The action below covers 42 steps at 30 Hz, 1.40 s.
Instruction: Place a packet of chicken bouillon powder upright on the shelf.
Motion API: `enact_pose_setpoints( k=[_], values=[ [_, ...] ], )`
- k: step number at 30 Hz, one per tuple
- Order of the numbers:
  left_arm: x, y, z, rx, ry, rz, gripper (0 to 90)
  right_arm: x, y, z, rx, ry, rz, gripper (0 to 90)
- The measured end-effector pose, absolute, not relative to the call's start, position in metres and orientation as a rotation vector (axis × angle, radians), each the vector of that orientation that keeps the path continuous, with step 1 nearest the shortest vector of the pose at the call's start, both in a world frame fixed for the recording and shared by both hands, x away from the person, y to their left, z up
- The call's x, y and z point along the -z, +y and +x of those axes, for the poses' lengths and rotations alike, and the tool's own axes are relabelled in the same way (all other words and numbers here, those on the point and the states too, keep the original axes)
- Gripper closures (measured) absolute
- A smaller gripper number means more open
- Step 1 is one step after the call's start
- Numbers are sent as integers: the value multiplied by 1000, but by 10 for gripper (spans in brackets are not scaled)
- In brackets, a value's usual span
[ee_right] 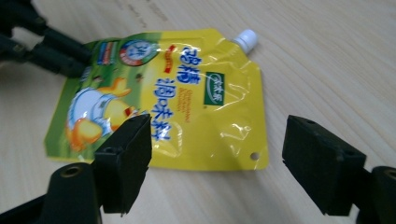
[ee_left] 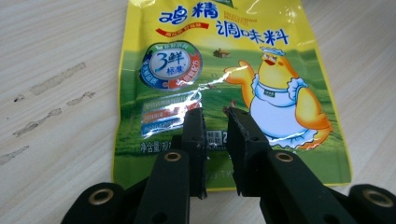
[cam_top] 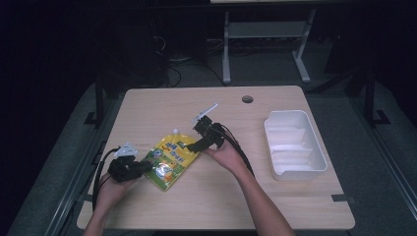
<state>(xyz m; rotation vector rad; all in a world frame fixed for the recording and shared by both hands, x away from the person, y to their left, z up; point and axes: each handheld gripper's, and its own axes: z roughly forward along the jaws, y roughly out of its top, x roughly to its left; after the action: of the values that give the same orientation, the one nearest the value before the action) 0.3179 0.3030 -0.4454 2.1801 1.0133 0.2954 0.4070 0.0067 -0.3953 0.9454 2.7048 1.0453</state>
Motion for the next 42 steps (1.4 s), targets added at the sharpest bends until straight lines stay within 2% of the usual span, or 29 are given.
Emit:
enact_pose_setpoints(
  k=[3, 9, 10, 14, 21, 22, 26, 29, 34, 35, 36, 37, 38, 42],
  values=[
    [445, 303, 318, -297, 1014, 2179, 768, 402, 8, 414, -1007, 2702, 1005, 263],
    [446, 303, 318, -300, 1012, 2183, 769, 430, 5, 433, -981, 2721, 1172, 370],
    [446, 303, 318, -297, 1012, 2182, 769, 438, 3, 436, -1014, 2726, 1232, 423],
    [447, 303, 318, -298, 1012, 2181, 770, 448, 1, 439, -1076, 2742, 1299, 526],
    [447, 302, 318, -298, 1013, 2183, 769, 447, -2, 438, -1144, 2745, 1336, 590],
    [447, 302, 318, -296, 1014, 2183, 769, 443, -4, 437, -1235, 2740, 1353, 623],
    [447, 303, 318, -294, 1015, 2182, 769, 440, -3, 435, -1325, 2755, 1358, 627],
    [448, 302, 318, -301, 1011, 2183, 769, 445, 2, 434, -1269, 2774, 1369, 630],
    [448, 302, 318, -300, 1004, 2184, 768, 462, 10, 434, -1257, 2780, 1412, 712],
    [448, 302, 318, -300, 1004, 2184, 762, 462, 10, 434, -1257, 2780, 1412, 712],
    [448, 302, 318, -298, 1000, 2184, 757, 464, 14, 433, -1235, 2779, 1409, 781],
    [448, 302, 318, -298, 1000, 2184, 749, 464, 14, 433, -1235, 2779, 1409, 781],
    [447, 303, 318, -291, 993, 2184, 733, 464, 14, 433, -1267, 2767, 1407, 830],
    [444, 311, 319, -268, 1013, 2127, 640, 453, 11, 430, -1327, 2748, 1359, 874]
  ],
)
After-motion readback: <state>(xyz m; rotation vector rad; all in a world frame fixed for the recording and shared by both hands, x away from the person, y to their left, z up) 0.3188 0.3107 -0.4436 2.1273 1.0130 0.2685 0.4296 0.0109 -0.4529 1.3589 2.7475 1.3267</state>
